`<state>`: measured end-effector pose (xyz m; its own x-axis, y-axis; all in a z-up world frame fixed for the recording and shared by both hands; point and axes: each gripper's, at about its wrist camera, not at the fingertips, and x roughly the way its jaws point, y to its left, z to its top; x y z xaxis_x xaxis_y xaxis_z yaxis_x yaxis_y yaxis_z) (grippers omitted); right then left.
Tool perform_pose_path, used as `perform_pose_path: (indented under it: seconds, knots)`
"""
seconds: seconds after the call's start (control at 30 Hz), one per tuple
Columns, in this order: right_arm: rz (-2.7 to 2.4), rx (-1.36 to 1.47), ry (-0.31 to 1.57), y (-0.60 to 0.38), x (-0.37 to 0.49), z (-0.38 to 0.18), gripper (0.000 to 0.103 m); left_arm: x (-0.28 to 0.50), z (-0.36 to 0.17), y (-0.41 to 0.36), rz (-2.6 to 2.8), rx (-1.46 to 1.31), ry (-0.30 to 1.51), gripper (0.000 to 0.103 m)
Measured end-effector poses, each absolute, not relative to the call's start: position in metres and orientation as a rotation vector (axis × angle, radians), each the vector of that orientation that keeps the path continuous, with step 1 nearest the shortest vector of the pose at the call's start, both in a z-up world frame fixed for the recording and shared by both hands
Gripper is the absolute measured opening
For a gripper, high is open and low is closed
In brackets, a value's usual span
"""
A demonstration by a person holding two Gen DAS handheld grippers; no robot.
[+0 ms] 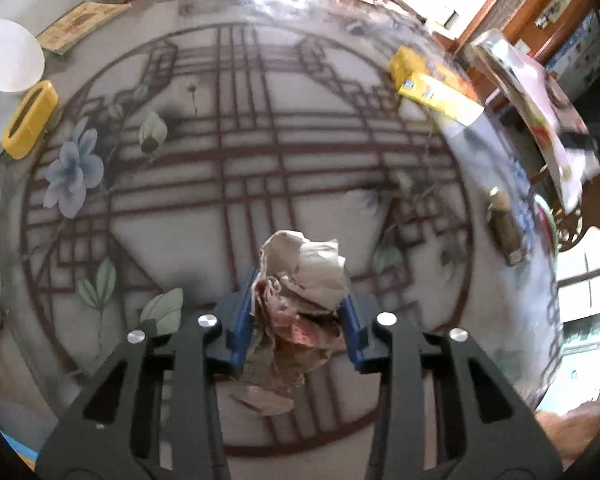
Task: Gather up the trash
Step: 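Grasp the pink milk carton with the right tool while the left tool grasps crumpled paper, then carry the crumpled paper and milk carton to the red bucket and release both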
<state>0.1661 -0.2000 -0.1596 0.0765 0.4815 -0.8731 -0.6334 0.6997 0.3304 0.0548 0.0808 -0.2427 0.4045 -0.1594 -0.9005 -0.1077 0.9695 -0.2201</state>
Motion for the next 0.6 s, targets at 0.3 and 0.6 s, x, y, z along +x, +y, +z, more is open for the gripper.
perform_pose_path:
  seconds: [0.3, 0.6]
  knots:
    - [0.617, 0.03, 1.08, -0.232, 0.095, -0.126, 0.034, 0.057, -0.166, 0.007, -0.05, -0.271, 0.957, 0.034]
    - [0.471, 0.129, 1.021, -0.283, 0.058, -0.114, 0.035, 0.068, -0.124, -0.053, -0.063, -0.237, 0.913, 0.034]
